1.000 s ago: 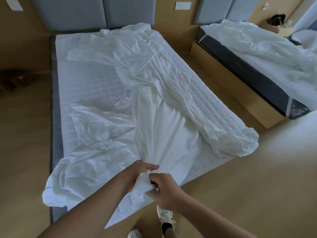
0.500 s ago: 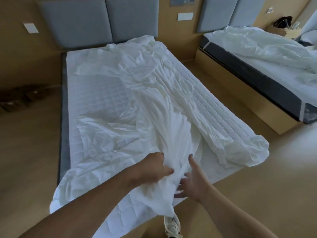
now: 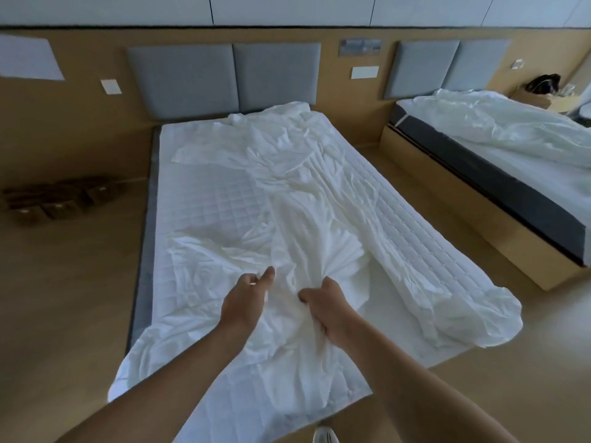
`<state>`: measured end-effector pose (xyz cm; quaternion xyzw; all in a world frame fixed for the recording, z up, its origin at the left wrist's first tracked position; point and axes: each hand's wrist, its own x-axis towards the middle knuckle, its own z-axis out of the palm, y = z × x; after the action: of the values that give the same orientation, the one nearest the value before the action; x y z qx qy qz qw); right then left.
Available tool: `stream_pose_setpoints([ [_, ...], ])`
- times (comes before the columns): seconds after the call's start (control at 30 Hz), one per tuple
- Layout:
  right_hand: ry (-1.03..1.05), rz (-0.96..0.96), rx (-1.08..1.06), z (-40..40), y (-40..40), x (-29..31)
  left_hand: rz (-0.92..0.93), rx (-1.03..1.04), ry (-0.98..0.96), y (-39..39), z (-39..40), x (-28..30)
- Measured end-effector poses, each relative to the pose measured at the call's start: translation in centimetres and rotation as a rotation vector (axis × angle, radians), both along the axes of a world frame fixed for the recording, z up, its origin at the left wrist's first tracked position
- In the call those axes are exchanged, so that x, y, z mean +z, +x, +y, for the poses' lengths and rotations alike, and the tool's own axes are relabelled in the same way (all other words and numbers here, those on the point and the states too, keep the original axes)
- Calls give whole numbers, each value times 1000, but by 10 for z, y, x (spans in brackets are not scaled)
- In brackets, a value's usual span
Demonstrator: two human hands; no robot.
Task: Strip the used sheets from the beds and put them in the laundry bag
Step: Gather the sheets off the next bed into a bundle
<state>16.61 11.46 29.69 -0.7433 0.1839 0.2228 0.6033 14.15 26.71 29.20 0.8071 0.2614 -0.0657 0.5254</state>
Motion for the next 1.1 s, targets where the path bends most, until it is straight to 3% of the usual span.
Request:
stream_pose_setpoints([
  [0.13,-202,-87,350,35,-48,8,262,-58,-592,-1,17,-13],
  [0.2,-264,-114,500,49,-71,7,282,-74,-682,-9,20,-20],
  [0.27,-271,-107,543,50,-86,6,318,-69,-695,-17,22,-25],
  [0.37,-49,-33,484,32,-95,-4,314,-8,-583,-22,26,-28],
  [0.53,60,63,-16,-1,-83,-39,239,63,-547,-29,26,-11],
  [0.63,97,312,-83,-19,-73,-65,235,30,-582,-32,19,3],
  [0.77,538,558,-251,-34,-59,-99,266,21,-578,-36,11,13],
  [0.9,661,588,-194,-22,-34,-107,302,-17,-485,-45,2,6],
  [1.0,750,462,-103,-1,-12,-80,323,-106,-334,-57,-4,-10],
  [1.1,543,307,-23,28,1,-53,330,-225,-286,-64,0,-20],
])
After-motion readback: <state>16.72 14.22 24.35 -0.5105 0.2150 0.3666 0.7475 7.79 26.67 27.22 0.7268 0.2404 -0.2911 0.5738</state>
